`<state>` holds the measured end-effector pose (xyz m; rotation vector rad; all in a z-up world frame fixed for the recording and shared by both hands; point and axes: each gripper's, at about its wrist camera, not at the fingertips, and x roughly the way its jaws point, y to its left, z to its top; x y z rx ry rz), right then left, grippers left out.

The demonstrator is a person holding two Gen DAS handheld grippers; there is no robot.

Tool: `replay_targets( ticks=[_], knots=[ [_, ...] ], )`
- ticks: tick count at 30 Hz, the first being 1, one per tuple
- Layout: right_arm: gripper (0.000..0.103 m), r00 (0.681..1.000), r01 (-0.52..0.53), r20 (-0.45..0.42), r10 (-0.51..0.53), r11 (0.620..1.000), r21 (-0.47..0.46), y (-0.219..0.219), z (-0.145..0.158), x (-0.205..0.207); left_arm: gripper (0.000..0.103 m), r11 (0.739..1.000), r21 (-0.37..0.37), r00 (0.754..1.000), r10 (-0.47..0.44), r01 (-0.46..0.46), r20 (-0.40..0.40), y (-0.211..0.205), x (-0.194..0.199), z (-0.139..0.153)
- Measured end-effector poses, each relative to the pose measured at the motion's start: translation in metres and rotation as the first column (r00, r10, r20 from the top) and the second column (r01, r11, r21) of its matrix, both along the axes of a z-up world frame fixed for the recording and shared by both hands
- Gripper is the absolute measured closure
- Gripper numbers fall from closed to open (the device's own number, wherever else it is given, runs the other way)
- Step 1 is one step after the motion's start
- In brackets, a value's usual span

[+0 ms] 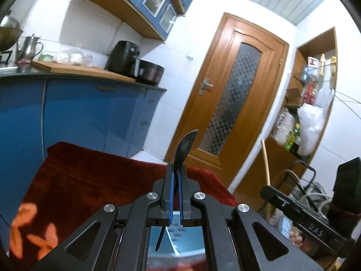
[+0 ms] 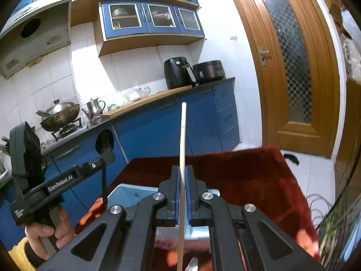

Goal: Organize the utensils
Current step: 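Lift the black spoon with the left tool while the right tool carries the chopstick over the box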

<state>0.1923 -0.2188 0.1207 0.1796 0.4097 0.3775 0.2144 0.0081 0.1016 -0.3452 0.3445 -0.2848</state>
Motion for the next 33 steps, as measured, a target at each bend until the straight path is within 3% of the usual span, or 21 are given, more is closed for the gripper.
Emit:
replay_targets(
  ticks=[8,19,27,33],
  knots=[
    [0.097,0.999,0.002,0.034,-0.001,1.000,-0.011,0.013,-0.020,0.040,0.100,0.999,-0.026,1.000,0.020,-0.019,0.024,0.004,0.013,-0.030],
    [0.097,0.993,0.039,0.113,-0.026,0.993,-0.111,0.030,-0.040,0.055,0.100,0.997,-0.072,0.999,0.020,-0.017,0.035,0.011,0.013,-0.054],
    [0.097,0.983,0.074,0.171,-0.060,0.994,-0.077,0.025,-0.035,0.057,0.100,0.997,-0.079,0.999,0.019,-0.016,0.036,0.012,0.010,-0.056],
    [0.097,0.986,0.050,0.160,-0.035,0.994,-0.095,0.032,-0.042,0.056,0.100,0.996,-0.083,0.999,0.018,-0.015,0.038,0.011,0.009,-0.058]
  ],
)
